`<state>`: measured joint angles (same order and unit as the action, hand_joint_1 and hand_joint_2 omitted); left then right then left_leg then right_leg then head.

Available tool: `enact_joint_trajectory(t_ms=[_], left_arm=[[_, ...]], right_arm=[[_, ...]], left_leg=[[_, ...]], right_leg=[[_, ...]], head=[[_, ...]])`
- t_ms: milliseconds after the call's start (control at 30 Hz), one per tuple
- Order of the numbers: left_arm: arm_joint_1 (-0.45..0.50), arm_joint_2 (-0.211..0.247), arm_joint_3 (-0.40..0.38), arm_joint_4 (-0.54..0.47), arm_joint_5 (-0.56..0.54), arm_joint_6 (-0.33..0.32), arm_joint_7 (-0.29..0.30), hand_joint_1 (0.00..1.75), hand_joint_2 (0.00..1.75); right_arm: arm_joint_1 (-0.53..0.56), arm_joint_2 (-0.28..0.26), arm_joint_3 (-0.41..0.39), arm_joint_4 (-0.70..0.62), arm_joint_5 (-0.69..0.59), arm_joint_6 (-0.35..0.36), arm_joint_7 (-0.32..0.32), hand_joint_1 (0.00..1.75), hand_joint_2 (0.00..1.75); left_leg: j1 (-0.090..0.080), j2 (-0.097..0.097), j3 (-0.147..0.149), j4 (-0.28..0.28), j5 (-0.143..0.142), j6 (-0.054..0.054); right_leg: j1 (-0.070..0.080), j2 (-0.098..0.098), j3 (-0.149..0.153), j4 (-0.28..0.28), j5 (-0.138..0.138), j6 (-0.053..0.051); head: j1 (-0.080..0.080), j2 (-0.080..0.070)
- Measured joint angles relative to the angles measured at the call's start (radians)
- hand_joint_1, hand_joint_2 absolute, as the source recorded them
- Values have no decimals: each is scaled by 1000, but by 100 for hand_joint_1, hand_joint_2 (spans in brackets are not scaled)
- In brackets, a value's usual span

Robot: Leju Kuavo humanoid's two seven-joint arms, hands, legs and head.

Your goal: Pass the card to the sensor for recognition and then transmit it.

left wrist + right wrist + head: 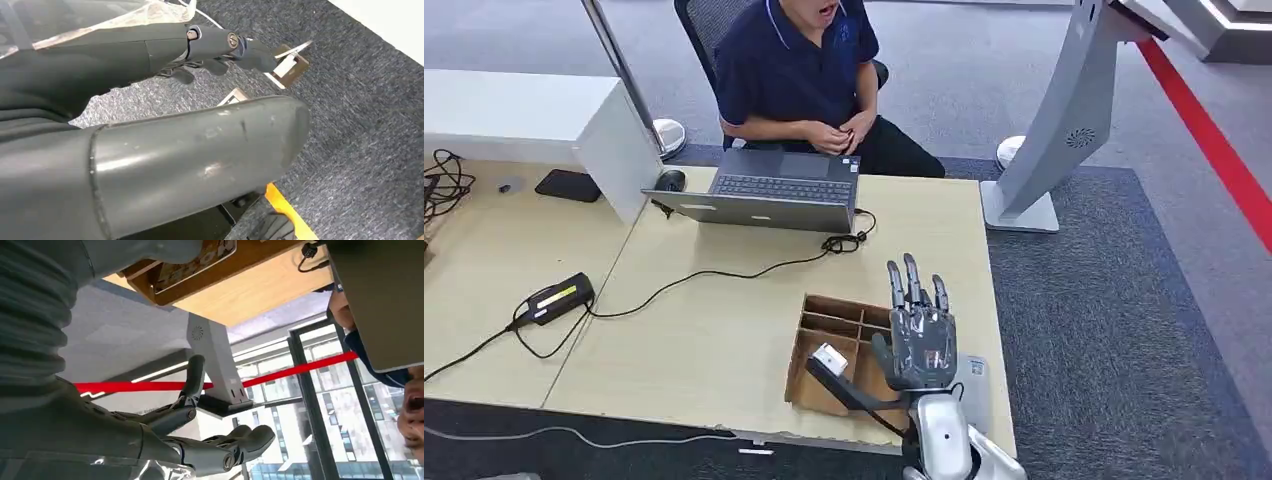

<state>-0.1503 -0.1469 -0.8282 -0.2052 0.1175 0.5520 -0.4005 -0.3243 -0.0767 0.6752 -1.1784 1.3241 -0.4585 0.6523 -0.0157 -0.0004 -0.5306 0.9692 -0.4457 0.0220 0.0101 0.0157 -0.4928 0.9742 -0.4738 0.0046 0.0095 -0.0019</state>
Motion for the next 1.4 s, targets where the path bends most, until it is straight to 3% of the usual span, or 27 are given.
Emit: enact_joint_trajectory(t_ms=[1100,1200,1267,1333,1400], left_arm=[[-7,2,0,-2,3,-8,0,0,0],[-6,2,0,-2,47,-11,0,0,0],[-16,2,-3,-5,112,-52,1,0,0],[-47,0,-14,-17,205,-117,46,0,0],[-81,-6,-18,-31,305,-151,127,0,0]], right_arm=[[-25,40,23,68,-37,-32,0,0,175],[-15,36,24,69,-40,-34,0,0,175],[-15,32,24,69,-47,-30,0,0,175],[-19,30,24,73,-59,-22,0,0,175],[-22,27,24,74,-69,-18,0,0,175]], left_leg=[[0,0,0,0,0,0],[0,0,0,0,0,0],[0,0,0,0,0,0],[0,-1,-1,1,1,1],[0,-1,-1,1,1,1]], right_leg=[[0,0,0,0,0,0],[0,0,0,0,0,0],[0,0,-1,0,0,0],[0,-1,0,0,0,0],[0,0,1,0,1,1]], head=[[0,0],[0,0],[0,0],[0,0],[0,0]])
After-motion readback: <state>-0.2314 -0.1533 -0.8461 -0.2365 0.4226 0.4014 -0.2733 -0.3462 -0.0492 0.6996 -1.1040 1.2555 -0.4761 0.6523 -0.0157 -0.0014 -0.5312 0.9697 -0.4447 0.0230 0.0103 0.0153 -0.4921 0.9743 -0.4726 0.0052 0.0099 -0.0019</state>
